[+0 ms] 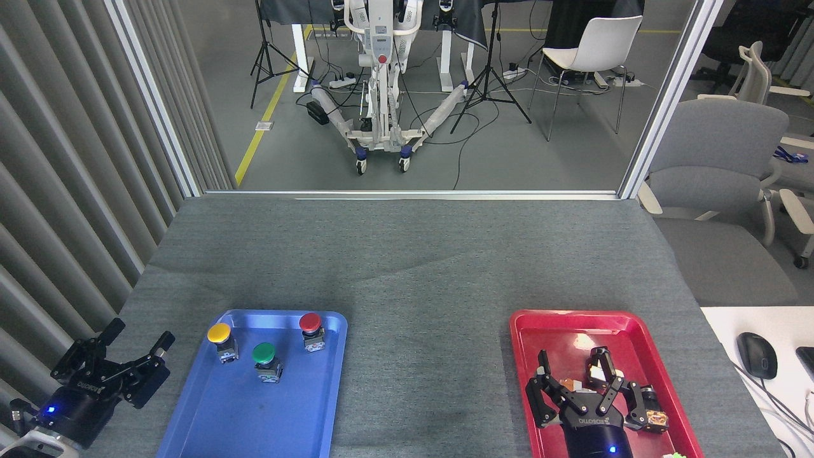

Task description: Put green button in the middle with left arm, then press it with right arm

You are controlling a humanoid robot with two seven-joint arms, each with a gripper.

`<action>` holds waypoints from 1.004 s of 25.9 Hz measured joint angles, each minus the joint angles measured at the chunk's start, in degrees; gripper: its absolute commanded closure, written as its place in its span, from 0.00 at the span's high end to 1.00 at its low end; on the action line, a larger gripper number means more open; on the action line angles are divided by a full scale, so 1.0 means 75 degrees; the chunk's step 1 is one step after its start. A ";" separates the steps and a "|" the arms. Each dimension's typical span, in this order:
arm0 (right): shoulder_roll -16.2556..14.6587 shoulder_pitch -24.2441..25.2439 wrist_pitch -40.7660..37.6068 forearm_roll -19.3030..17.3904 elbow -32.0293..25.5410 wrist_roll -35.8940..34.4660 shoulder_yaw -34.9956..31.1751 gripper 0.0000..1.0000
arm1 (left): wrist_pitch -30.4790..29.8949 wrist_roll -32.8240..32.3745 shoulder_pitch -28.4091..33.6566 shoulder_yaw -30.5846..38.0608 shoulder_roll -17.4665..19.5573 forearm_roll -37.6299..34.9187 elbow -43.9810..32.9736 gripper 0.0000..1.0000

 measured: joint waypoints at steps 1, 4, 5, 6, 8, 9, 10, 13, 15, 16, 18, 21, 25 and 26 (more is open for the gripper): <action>0.0001 -0.0009 0.0000 0.0000 0.0003 0.0005 0.0002 1.00 | 0.0015 -0.0015 0.0013 0.0005 0.0001 0.0014 -0.0004 1.00; 0.0041 -0.0088 -0.0004 0.0000 0.0003 0.0024 -0.0009 1.00 | 0.0027 -0.0074 0.0049 0.0015 -0.0001 0.0026 -0.0035 1.00; 0.0053 -0.0132 -0.0004 0.0000 0.0002 0.0035 -0.0011 1.00 | 0.0028 -0.0084 0.0061 0.0011 -0.0001 0.0026 -0.0050 1.00; 0.0061 -0.0170 -0.0004 0.0000 0.0002 0.0042 -0.0015 1.00 | 0.0028 -0.0103 0.0074 0.0007 -0.0001 0.0023 -0.0061 1.00; 0.0062 -0.0208 -0.0004 0.0000 0.0005 0.0051 -0.0014 1.00 | 0.0028 -0.0109 0.0088 0.0000 0.0005 0.0000 -0.0079 1.00; 0.0056 -0.0215 0.0005 -0.0001 0.0006 0.0051 -0.0014 1.00 | 0.0028 -0.0109 0.0094 -0.0005 0.0008 -0.0012 -0.0083 1.00; 0.0054 -0.0221 0.0007 -0.0002 0.0007 0.0052 -0.0014 1.00 | 0.0015 -0.0111 0.0097 -0.0008 0.0010 -0.0021 -0.0088 1.00; 0.0066 -0.0247 0.0024 -0.0006 0.0009 0.0052 -0.0013 1.00 | 0.0006 -0.0111 0.0110 -0.0012 0.0010 -0.0034 -0.0106 1.00; 0.0086 -0.0252 0.0027 -0.0007 0.0008 0.0053 -0.0013 1.00 | 0.0006 -0.0111 0.0112 -0.0013 0.0009 -0.0038 -0.0112 1.00; 0.0092 -0.0250 0.0027 -0.0007 0.0008 0.0055 -0.0012 1.00 | 0.0006 -0.0103 0.0114 -0.0014 0.0008 -0.0039 -0.0114 1.00; 0.0105 -0.0221 0.0027 -0.0007 0.0007 0.0070 -0.0009 1.00 | 0.0006 -0.0094 0.0115 -0.0011 0.0007 -0.0040 -0.0117 1.00; 0.0115 -0.0179 0.0027 -0.0007 0.0004 0.0074 -0.0006 1.00 | 0.0016 -0.0091 0.0116 -0.0006 0.0000 -0.0041 -0.0117 1.00; 0.0122 -0.0157 0.0027 -0.0008 -0.0002 0.0059 0.0004 1.00 | 0.0056 -0.0090 0.0102 -0.0003 -0.0003 -0.0041 -0.0118 1.00; 0.0125 -0.0152 0.0028 -0.0008 -0.0005 0.0052 0.0006 1.00 | 0.0060 -0.0090 0.0097 -0.0003 -0.0003 -0.0041 -0.0118 1.00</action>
